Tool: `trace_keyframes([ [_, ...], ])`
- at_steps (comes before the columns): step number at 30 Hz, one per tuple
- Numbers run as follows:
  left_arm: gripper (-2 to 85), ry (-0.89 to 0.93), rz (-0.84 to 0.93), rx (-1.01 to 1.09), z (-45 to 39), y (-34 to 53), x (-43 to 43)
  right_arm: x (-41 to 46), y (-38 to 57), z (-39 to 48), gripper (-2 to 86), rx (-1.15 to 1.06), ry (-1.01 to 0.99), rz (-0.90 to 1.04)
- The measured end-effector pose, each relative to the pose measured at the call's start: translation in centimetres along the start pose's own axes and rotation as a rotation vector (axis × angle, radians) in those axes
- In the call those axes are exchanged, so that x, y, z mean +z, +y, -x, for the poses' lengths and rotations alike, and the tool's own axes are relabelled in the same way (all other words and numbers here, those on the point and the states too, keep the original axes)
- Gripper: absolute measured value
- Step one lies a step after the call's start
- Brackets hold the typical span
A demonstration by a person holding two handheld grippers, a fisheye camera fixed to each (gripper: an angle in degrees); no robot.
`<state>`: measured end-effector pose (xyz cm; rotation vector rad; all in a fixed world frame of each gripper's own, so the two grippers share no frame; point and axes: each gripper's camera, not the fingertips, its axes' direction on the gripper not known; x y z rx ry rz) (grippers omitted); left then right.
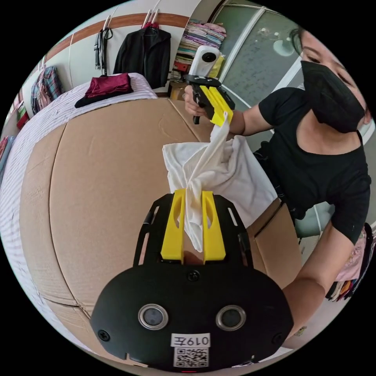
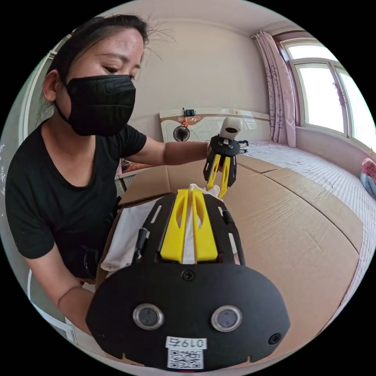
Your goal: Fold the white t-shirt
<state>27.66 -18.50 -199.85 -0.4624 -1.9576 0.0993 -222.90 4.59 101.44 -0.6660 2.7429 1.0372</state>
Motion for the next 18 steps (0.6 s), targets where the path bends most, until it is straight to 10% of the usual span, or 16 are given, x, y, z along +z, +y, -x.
trace_keyframes([
  [10, 1.2, 0.164, -0.103, -0.107, 2.4, 0.4, 0.8, 1.7, 2.1, -4.9, 0.2, 0.398, 0.125, 0.06],
  [18, 3.4, 0.262, 0.076, -0.022, -0.4, -0.7, 2.6, 1.6, 1.0, -1.6, 0.2, 0.167, 0.074, 0.032],
])
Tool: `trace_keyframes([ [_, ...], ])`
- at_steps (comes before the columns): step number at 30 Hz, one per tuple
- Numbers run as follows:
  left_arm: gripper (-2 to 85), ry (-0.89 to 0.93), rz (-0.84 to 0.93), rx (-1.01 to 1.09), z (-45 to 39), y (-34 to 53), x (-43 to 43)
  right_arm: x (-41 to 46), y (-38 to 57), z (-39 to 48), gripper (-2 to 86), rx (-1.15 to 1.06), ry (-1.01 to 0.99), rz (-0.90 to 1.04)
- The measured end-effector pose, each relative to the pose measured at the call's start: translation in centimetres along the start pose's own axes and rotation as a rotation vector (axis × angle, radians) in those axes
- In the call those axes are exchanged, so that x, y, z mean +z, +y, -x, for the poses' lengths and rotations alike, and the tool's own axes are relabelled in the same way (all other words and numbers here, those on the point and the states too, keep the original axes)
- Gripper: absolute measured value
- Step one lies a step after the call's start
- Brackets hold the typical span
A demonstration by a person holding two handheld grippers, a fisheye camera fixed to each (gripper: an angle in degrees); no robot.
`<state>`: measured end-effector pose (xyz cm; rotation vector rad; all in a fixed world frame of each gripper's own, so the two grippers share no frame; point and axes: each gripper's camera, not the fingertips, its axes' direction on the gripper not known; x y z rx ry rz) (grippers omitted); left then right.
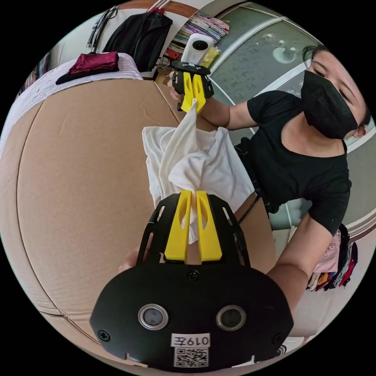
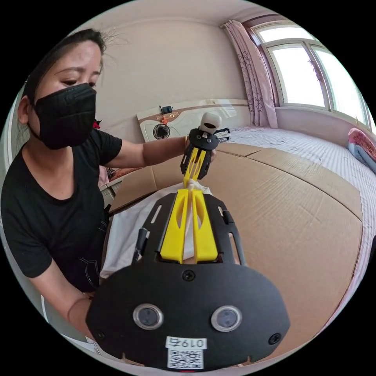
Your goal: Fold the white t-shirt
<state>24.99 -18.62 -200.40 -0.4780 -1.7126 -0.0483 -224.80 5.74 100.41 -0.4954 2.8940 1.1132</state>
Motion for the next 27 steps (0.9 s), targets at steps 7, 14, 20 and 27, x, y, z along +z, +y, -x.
trace_keyframes([
  [7, 12.3, -0.091, -0.134, -0.079, -1.2, -0.6, -2.5, 1.0, 0.7, -0.9, 0.1, 0.034, -0.011, 0.036],
  [14, 15.8, -0.285, -0.179, -0.028, -6.0, -2.8, -3.1, 0.1, 0.4, 1.9, 0.2, -0.164, -0.066, -0.01],
  [20, 20.4, -0.265, 0.003, 0.129, -8.9, -6.8, 0.2, -0.2, 0.0, 3.9, 0.3, -0.284, -0.101, -0.003],
  [27, 23.1, -0.188, 0.184, 0.208, -10.7, -9.6, 2.6, -2.6, -0.1, 4.3, 0.3, -0.319, -0.166, -0.115],
])
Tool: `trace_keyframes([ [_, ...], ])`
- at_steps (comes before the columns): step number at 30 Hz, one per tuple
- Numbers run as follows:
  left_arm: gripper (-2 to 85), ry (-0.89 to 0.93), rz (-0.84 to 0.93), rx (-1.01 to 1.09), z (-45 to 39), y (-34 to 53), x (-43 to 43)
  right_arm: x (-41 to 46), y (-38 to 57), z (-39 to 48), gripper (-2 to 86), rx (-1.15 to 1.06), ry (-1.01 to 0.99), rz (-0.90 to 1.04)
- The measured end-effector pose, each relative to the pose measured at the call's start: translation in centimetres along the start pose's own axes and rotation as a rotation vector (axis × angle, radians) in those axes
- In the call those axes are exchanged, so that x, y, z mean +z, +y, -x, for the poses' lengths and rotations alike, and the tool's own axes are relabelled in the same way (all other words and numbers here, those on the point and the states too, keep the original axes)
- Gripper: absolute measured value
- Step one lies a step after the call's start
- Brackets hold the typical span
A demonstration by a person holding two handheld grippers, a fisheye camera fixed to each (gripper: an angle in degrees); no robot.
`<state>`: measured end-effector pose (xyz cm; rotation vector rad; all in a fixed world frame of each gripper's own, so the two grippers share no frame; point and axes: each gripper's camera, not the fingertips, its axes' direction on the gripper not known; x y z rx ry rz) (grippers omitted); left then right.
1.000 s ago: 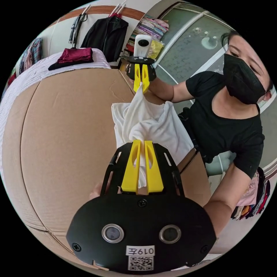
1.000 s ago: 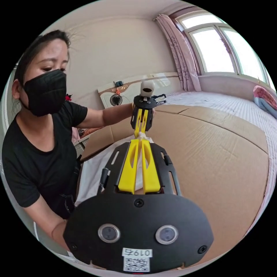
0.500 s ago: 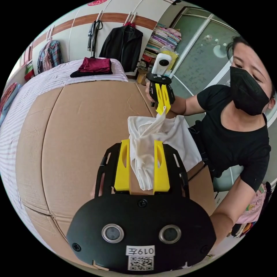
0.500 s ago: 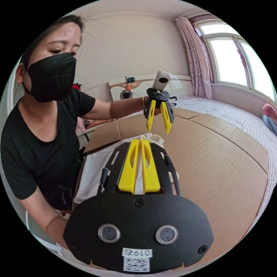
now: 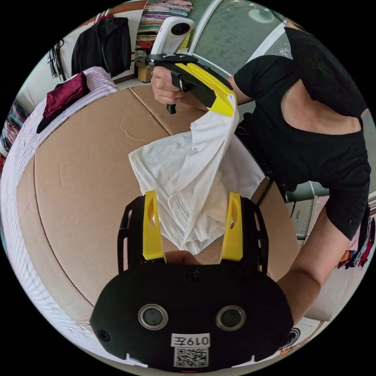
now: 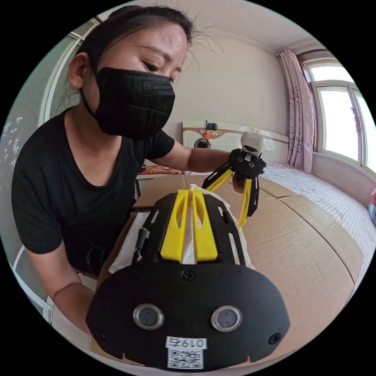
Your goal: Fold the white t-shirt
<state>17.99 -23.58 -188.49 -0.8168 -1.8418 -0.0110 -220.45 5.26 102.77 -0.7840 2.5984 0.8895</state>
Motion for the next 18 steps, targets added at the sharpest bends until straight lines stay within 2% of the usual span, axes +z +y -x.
trace_keyframes([
  [7, 22.3, 0.041, 0.078, 0.027, -1.9, -1.5, 1.9, -0.8, -1.7, 0.7, 0.2, -0.026, -0.027, -0.046],
  [14, 19.9, 0.212, 0.133, 0.017, -2.0, -0.6, 1.4, -1.5, -4.3, 0.6, 0.2, 0.008, -0.005, -0.102],
  [18, 18.4, 0.245, 0.056, -0.022, -2.1, 1.0, 0.0, -1.5, -5.6, -0.3, 0.1, 0.077, 0.043, -0.114],
])
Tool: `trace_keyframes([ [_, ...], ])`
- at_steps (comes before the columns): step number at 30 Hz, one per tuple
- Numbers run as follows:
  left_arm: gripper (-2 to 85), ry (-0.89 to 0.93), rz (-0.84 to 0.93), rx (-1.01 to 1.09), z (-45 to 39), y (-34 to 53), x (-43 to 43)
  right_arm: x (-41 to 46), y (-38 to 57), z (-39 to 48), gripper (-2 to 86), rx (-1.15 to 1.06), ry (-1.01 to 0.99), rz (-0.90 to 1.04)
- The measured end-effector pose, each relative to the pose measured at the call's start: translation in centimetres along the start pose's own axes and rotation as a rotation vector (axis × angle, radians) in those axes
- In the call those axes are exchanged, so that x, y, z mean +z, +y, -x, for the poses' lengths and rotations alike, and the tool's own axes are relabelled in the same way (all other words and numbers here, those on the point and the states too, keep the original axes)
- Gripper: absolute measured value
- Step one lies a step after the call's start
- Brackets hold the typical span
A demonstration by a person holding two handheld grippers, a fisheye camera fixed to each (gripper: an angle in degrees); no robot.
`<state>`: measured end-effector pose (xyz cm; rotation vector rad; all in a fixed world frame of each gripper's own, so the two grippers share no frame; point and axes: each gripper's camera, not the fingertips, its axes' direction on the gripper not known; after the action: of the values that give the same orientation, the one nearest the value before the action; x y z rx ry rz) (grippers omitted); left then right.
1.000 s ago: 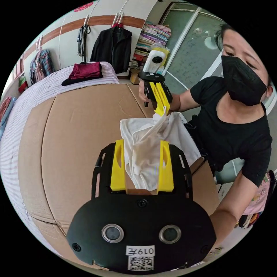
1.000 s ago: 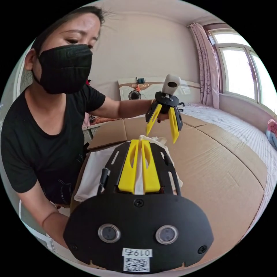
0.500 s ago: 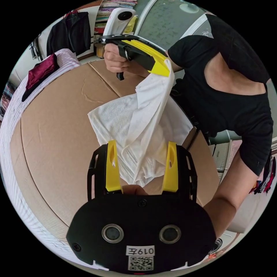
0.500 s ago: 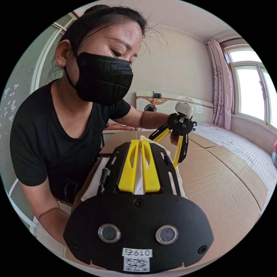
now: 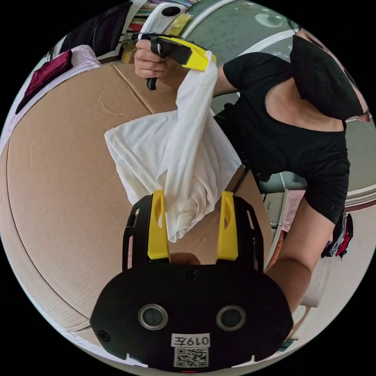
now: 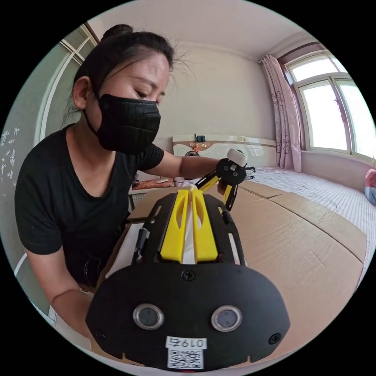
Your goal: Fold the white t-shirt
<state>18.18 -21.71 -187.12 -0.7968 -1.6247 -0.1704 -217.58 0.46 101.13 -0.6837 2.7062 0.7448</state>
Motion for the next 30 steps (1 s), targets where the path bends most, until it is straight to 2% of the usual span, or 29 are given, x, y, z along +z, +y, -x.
trace_keyframes([
  [4, 17.4, -0.033, -0.065, -0.06, 0.1, 1.6, -0.5, 1.3, -2.2, -1.6, 0.1, 0.164, 0.103, 0.065],
  [8, 16.2, -0.014, -0.24, -0.105, -0.4, 4.4, -2.7, 2.8, -3.5, -4.6, 0.1, 0.465, 0.188, 0.183],
  [11, 15.4, -0.035, -0.288, -0.153, -1.0, 5.9, -3.6, 4.1, -3.8, -6.8, 0.1, 0.674, 0.137, 0.235],
  [14, 14.8, -0.029, -0.314, -0.162, -2.4, 6.7, -3.8, 4.6, -5.1, -7.3, 0.3, 0.773, 0.112, 0.226],
  [24, 12.1, -0.047, -0.227, -0.199, -7.8, 6.5, -2.0, 9.2, -12.0, -5.2, 1.7, 0.846, 0.178, 0.361],
  [30, 9.8, -0.164, -0.445, -0.261, -14.7, 8.6, -3.9, 11.1, -17.1, -2.8, 8.1, 0.824, 0.271, 0.412],
])
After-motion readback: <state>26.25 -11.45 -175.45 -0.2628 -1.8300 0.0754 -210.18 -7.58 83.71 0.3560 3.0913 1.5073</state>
